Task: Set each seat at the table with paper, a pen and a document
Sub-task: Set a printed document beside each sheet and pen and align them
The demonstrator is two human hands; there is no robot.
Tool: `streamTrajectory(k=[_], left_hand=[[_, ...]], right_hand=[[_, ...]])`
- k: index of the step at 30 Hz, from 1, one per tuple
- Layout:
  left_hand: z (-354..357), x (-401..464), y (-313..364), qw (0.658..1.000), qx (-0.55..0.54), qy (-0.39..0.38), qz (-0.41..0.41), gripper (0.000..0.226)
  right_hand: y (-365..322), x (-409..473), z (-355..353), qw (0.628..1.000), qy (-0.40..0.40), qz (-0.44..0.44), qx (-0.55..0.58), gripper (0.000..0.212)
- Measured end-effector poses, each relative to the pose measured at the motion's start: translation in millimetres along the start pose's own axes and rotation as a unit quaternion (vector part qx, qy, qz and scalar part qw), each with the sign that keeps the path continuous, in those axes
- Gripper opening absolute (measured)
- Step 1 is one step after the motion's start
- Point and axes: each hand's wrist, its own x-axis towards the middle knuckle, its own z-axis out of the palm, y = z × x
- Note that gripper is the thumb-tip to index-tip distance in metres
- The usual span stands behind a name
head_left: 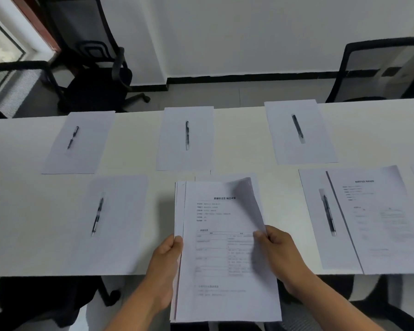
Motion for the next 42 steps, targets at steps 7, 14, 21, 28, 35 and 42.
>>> streamTrajectory(k=[7,14,21,28,35,42], left_hand=[[-12.9,16.5,4.6,0.999,0.014,0.027,-0.028,0.037],[-27.2,15.3,17.3,0.999,-0.001,0.042,-0.019,0.035],[-39.3,13.6,22.9,0.997,-0.018,0.078,-0.003,0.033],[-42.6,11.0,24.5,0.994,-0.017,0.108,-0.004,0.031],[-35.0,13.2,27.6,0.995,-0.016,0.097,-0.008,0.032],[-22.4,15.3,31.6,0.995,-0.011,0.094,-0.005,0.033]], right_hand=[[12.1,19.1,-2.8,0.997,0.077,0.021,-0.02,0.04],[4.7,49.3,-25.1,0.981,0.148,0.019,-0.127,0.039],[4.7,74.0,-51.8,0.963,0.205,0.038,-0.174,0.033],[11.3,86.1,-53.5,0.955,0.209,0.05,-0.204,0.034],[15.0,92.6,-54.1,0.953,0.194,0.06,-0.224,0.033],[20.1,92.3,-56.5,0.954,0.197,0.068,-0.215,0.031]])
